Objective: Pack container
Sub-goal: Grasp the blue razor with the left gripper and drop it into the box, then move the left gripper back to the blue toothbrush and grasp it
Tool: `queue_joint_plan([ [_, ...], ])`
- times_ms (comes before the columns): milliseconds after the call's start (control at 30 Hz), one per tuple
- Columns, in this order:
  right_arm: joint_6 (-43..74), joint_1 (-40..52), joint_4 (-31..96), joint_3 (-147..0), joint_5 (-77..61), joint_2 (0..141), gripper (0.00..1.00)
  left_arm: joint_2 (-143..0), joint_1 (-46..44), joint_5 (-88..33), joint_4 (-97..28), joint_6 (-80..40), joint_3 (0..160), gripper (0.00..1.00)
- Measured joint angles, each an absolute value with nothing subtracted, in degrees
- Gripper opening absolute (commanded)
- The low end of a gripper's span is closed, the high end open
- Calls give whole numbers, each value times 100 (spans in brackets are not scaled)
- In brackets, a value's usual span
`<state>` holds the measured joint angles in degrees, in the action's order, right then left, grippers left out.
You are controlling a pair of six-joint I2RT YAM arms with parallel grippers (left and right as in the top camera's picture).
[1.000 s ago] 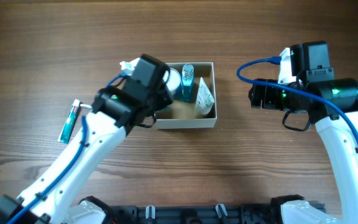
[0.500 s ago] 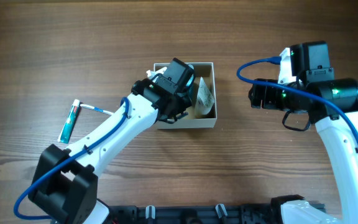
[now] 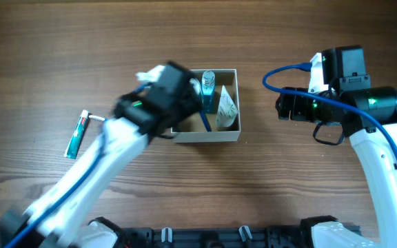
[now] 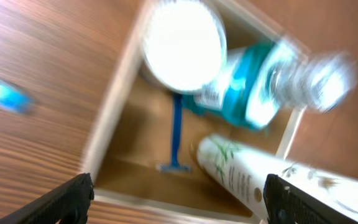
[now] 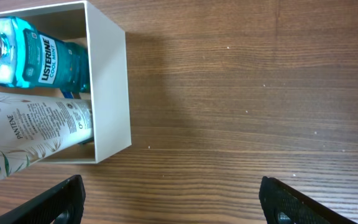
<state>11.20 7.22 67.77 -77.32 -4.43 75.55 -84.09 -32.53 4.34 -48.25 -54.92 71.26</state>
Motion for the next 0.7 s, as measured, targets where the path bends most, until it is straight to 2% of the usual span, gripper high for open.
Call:
queue_joint_plan([
  [133, 1120, 722, 6777, -7732, -443, 7555, 91, -7535, -2392, 1109, -5627, -5441, 7153, 89],
  [267, 1120, 722, 6777, -7732, -443, 7555, 91, -7721, -1621, 1280, -5780, -5371, 7153, 92],
  [500, 1120, 722, 6775, -7732, -443, 7555, 91, -9341, -974, 1212, -5741, -5384, 7083, 95],
  [700, 1118, 722, 6777, -7730, -443, 7555, 91, -10641, -331, 530, -5483, -5457, 7065, 95],
])
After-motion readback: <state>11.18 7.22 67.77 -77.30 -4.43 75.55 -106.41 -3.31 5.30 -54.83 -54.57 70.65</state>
